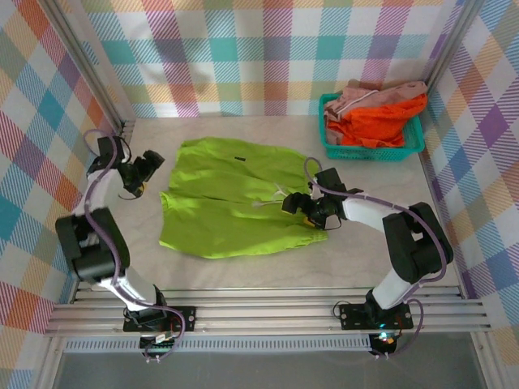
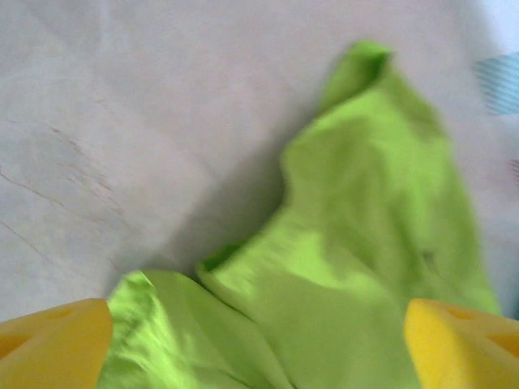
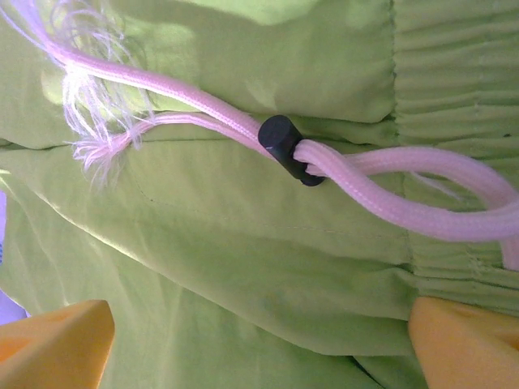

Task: Fold and stack the shorts

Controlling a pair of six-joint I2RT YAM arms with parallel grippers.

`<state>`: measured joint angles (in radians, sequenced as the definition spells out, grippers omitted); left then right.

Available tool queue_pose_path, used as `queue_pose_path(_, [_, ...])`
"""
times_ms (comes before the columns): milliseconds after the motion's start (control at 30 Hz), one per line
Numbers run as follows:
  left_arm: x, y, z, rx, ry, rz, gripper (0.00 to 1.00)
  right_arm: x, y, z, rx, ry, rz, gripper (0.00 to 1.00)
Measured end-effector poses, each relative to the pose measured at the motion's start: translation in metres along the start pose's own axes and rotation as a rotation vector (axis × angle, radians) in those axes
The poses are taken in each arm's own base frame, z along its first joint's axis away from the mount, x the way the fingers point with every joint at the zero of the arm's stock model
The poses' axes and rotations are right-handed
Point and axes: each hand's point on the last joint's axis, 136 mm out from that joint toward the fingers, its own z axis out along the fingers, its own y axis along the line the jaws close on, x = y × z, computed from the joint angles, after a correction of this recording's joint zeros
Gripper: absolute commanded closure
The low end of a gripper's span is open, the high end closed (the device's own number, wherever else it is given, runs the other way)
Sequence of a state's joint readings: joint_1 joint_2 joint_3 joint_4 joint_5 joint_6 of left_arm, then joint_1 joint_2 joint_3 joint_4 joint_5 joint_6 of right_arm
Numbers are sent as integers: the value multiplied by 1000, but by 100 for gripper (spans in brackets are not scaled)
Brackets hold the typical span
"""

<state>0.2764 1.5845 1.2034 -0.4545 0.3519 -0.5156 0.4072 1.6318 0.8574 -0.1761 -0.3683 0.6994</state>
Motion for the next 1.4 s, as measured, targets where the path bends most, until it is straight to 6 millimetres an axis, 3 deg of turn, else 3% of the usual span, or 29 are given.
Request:
queue_pose_path(100, [15,-20,-44,76,-38,42,2,0,1,-4,4,-1,-1,5])
queue_pose_path(200, [51,-10,-70,57,-21,34,6,-1,7,-13,0,-14,-10,4])
queue_pose_path(300, [93,22,-75,-32,25,-24,13,-7,21,-31,-23,-51,-34,4])
queue_pose_path(433, [145,72,-80,-181,73,-105,14,-18,42,-58,-66,-123,-72,5])
queue_pose_path(567, [168,104,-81,-296,83,-147,17,-20,46,-74,-77,-154,-74,5])
queue_pose_path(867, [188,139,-53,-430,163,-212,29,-8,28,-92,-67,-178,-35,0])
queue_pose_path(1100, [181,136,-35,-413,154,-224,46,7,13,-94,-51,-165,-15,0])
queue_pose_path(1233, [180,133,-24,-391,168,-229,50,19,2,-93,-36,-147,-1,0])
queue_pose_path(1400, [183,134,-16,-392,190,-240,69,31,-6,-92,-30,-134,20,3])
